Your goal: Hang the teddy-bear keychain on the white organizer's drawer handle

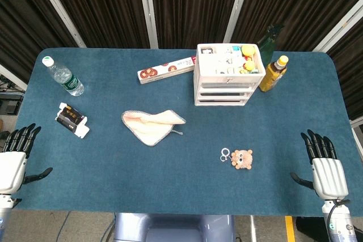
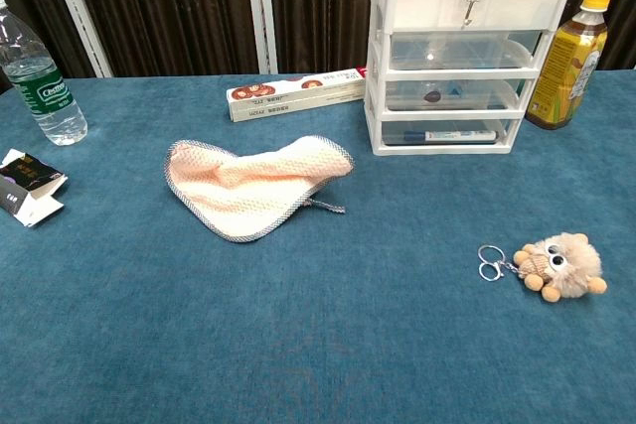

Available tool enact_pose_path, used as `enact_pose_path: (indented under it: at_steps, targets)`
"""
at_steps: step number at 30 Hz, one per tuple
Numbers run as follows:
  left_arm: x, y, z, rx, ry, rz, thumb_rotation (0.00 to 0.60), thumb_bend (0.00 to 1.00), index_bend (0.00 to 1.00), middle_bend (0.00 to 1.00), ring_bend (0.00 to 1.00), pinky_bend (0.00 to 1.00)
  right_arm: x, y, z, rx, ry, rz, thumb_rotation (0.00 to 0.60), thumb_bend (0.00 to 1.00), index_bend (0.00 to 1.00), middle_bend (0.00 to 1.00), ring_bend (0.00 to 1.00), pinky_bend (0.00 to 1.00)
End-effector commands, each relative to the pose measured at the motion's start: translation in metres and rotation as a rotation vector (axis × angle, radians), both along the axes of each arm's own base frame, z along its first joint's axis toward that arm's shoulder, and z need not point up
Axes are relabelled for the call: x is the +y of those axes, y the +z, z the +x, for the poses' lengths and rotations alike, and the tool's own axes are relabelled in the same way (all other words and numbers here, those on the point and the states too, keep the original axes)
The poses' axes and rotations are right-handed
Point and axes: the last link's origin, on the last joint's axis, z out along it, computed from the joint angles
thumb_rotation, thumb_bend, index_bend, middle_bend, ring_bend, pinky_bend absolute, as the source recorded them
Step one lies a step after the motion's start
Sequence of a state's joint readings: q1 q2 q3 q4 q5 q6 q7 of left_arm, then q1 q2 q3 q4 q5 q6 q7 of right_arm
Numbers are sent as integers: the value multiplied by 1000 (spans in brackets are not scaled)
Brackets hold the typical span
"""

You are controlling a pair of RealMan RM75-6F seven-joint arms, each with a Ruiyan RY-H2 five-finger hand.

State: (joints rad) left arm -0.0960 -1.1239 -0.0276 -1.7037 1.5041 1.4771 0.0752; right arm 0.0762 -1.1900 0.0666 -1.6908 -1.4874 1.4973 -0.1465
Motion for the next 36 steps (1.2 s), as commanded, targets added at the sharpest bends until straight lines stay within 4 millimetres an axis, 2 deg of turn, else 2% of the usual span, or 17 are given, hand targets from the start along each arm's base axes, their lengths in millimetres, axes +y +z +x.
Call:
enact_pose_path:
  at_steps: [1,18,20,21,22,23,24,25,26,27,28,30,32,36]
  targets:
    - [0,0,0,0,0,0,600,50,0,0,0,0,0,0,0,-1,1,-1,600,94,0,0,0,0]
    - [-1,2,-2,-2,7,6,600,50,0,0,0,0,-3,-3,10,-5,22,22,600,93,0,0,0,0]
    - [-1,3,-3,-3,10,10,600,51,0,0,0,0,-6,-3,14,-8,33,20,600,94,0,43,16,49]
    - [-1,4,-3,-5,11,12,600,51,0,0,0,0,-7,-3,17,-11,40,18,600,93,0,88,47,100]
    - [-1,4,-3,-8,11,14,600,50,0,0,0,0,-10,-3,21,-11,50,16,600,94,9,191,134,211]
    - [-1,5,-2,-8,9,16,600,50,0,0,0,0,-13,-3,25,-7,68,10,600,94,24,321,264,340]
    - [-2,5,-2,-7,7,17,600,50,0,0,0,0,-16,-3,30,-3,82,5,600,94,42,415,340,422]
    - [-2,5,-2,-6,5,17,600,50,0,0,0,0,-21,-3,36,-8,98,3,600,94,80,552,481,526]
    - [-2,5,-2,-5,4,18,600,50,0,0,0,0,-24,-4,41,-16,108,5,600,93,120,670,599,609]
    - [-2,5,-2,-5,3,18,600,50,0,0,0,0,-28,-5,46,-21,115,8,600,93,147,737,667,654]
    - [-2,5,-2,-7,3,19,600,50,0,0,0,0,-32,-7,52,-25,119,17,600,93,193,832,783,716]
    - [-2,5,-2,-10,2,20,600,51,0,0,0,0,-40,-13,65,-25,123,45,600,94,256,942,892,790]
    - [-1,5,-1,-9,-2,20,600,51,0,0,0,0,-48,-21,77,-17,132,72,600,94,299,991,962,834]
    - [0,4,-1,-11,-7,16,600,49,0,0,0,0,-56,-41,98,-17,116,147,600,96,365,1000,1000,886]
